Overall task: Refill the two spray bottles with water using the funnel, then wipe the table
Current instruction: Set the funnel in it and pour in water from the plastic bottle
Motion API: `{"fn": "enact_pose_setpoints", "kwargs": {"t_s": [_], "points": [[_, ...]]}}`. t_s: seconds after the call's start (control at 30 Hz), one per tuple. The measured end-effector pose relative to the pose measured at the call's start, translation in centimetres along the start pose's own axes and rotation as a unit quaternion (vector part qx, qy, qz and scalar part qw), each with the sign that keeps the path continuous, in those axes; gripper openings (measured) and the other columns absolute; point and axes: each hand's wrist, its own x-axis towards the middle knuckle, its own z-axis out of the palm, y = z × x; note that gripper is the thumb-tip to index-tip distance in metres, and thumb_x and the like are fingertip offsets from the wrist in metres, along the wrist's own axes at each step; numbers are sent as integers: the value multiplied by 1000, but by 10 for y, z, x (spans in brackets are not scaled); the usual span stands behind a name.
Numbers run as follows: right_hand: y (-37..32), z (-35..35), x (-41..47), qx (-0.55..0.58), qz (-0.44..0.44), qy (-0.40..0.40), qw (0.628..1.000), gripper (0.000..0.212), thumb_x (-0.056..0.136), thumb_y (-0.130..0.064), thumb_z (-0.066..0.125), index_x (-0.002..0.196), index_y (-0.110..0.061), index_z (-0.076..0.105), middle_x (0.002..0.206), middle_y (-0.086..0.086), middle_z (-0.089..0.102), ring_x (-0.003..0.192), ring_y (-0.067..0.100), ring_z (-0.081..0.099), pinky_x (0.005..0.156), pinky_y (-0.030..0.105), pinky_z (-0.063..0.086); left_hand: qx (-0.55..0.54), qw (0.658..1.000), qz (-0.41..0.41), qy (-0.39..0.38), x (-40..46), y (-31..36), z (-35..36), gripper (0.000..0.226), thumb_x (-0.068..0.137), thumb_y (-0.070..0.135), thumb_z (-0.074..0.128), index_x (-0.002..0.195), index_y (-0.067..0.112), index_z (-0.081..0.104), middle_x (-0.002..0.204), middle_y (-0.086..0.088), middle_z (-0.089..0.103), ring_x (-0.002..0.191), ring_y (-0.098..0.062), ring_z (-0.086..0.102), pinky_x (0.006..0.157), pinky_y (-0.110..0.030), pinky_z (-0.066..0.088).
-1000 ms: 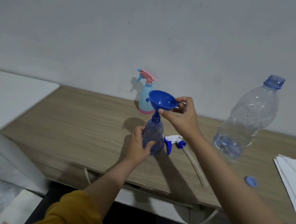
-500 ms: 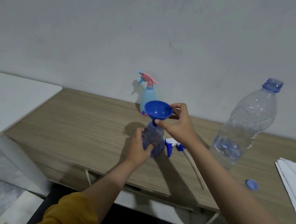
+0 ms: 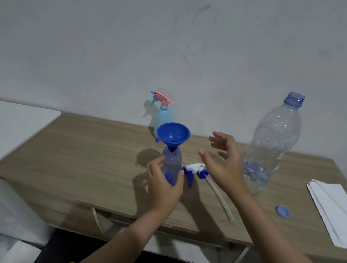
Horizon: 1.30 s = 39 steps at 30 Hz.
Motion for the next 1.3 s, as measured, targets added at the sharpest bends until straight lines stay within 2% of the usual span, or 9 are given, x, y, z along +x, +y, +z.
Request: {"fn": "enact_pose_setpoints", "kwargs": {"t_s": [0.07,0.23,0.33,0.4,0.57,0.67,0.8,1.03,1.3], "points": [[2,-16,-7,-22,-57,65,996,41,79,-12,76,111,-25,55,101,-7,64,93,10,62,78,24,48,-30,999,30,6,-13,1,17,50,72,13,79,112,9,49,111,4,46,100,-13,52,81,-23,47],[9,-59,-12,-116,-176,233,949,23,80,-15,70,99,-6,62,90,0,60,74,20,57,67,26,47,-48,995,90,-8,-25,28,54,49,72,13,78,112,4,52,113,1,46,101,-12,49,89,-16,42],[19,-84,-8,-190,-191,297,916,32,77,-15,74,103,-1,61,98,0,54,83,25,54,73,32,46,-36,991,125,40,-14,44,62,54,69,18,79,113,3,53,120,-10,48,107,-16,46,100,-17,33],[28,-97,-3,-218,-170,314,908,48,74,-19,79,114,-3,58,108,12,53,96,29,52,83,41,46,-6,988,124,89,0,52,60,59,68,31,75,118,7,52,130,-12,45,121,-25,43,106,-32,27],[41,-107,13,-189,-142,236,943,91,68,-41,79,142,-20,30,127,16,41,119,23,43,103,27,36,70,981,84,158,39,59,39,83,65,48,74,134,14,41,149,-9,26,136,-26,26,107,-54,15],[46,-105,26,-156,-141,206,956,102,65,-48,80,146,-29,21,133,14,39,121,17,42,101,8,31,116,985,5,126,59,51,31,100,63,57,77,142,14,31,155,-7,19,142,-27,19,108,-65,4],[53,-98,43,-137,-136,199,961,104,66,-44,82,147,-33,17,130,13,43,115,10,45,90,-3,30,153,984,-47,82,66,42,27,103,66,65,71,143,8,30,145,-9,39,135,-29,35,109,-61,7],[51,-87,57,-112,-143,208,961,92,73,-27,82,142,-39,22,114,4,42,79,17,61,68,2,43,127,989,-44,62,67,44,22,98,63,65,74,137,13,39,132,-5,47,120,-28,47,105,-49,27],[-2,-88,71,-123,-198,38,972,89,72,-39,77,146,-40,28,107,2,51,71,10,62,62,11,49,96,994,-48,13,70,54,6,95,55,64,79,130,16,45,123,2,54,115,-23,51,101,-41,26]]}}
